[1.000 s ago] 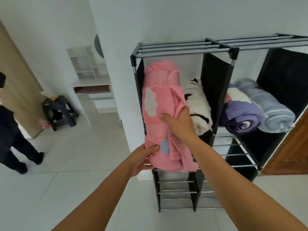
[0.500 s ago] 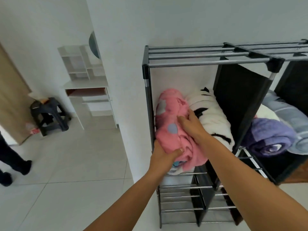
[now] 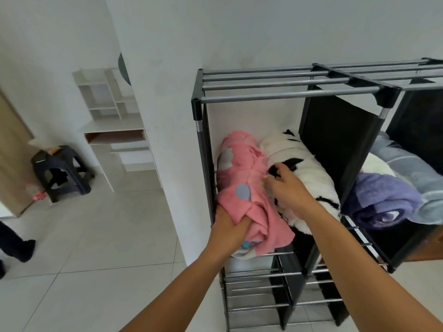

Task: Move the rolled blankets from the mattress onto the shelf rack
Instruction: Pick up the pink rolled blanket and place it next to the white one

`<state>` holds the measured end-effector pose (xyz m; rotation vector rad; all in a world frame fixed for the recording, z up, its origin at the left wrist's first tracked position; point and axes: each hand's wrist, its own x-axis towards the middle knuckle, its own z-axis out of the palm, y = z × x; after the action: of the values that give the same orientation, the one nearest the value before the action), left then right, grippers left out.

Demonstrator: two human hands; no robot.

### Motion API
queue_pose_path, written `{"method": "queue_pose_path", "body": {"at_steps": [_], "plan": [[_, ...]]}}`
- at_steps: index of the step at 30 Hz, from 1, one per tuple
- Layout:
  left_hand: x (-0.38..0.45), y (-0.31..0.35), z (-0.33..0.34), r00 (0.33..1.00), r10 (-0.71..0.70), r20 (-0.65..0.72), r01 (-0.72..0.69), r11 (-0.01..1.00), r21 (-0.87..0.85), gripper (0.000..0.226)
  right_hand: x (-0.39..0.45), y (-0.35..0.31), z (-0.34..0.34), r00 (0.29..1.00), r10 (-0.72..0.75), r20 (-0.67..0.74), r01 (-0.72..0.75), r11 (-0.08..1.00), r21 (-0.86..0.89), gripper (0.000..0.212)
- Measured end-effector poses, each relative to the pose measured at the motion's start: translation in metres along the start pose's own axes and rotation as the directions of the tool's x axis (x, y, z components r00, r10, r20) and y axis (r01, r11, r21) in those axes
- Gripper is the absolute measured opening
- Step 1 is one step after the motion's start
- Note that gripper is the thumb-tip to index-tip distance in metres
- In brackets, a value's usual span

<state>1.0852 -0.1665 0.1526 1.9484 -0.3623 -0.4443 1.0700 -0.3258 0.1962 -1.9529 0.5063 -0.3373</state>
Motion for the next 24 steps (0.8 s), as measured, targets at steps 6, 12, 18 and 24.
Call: {"method": "queue_pose_path", "body": {"at_steps": [6, 12, 18, 24], "plan": [[-0.003, 0.027, -0.015, 0.976, -0.006, 0.218, -0.125, 0.803, 0.583, 0.084, -0.009, 0.010, -0.006, 0.997, -0.043, -0.067, 0.031, 0.983, -0.179, 0.056], [-0.015, 0.061, -0.018, 0.916, -0.050, 0.397, -0.268, 0.661, 0.701, 0.060, -0.020, 0.020, -0.003, 0.997, -0.066, -0.050, 0.052, 0.965, -0.258, 0.065], [-0.009, 0.085, -0.029, 0.916, 0.130, 0.378, -0.385, 0.547, 0.743, 0.039, -0.060, 0.044, -0.026, 0.991, -0.015, -0.135, 0.009, 0.999, -0.048, 0.039], [0.003, 0.094, 0.072, 0.726, 0.384, 0.570, -0.498, 0.866, 0.051, 0.031, -0.154, 0.111, -0.075, 0.868, 0.249, -0.429, -0.238, 0.968, 0.081, 0.013]]}}
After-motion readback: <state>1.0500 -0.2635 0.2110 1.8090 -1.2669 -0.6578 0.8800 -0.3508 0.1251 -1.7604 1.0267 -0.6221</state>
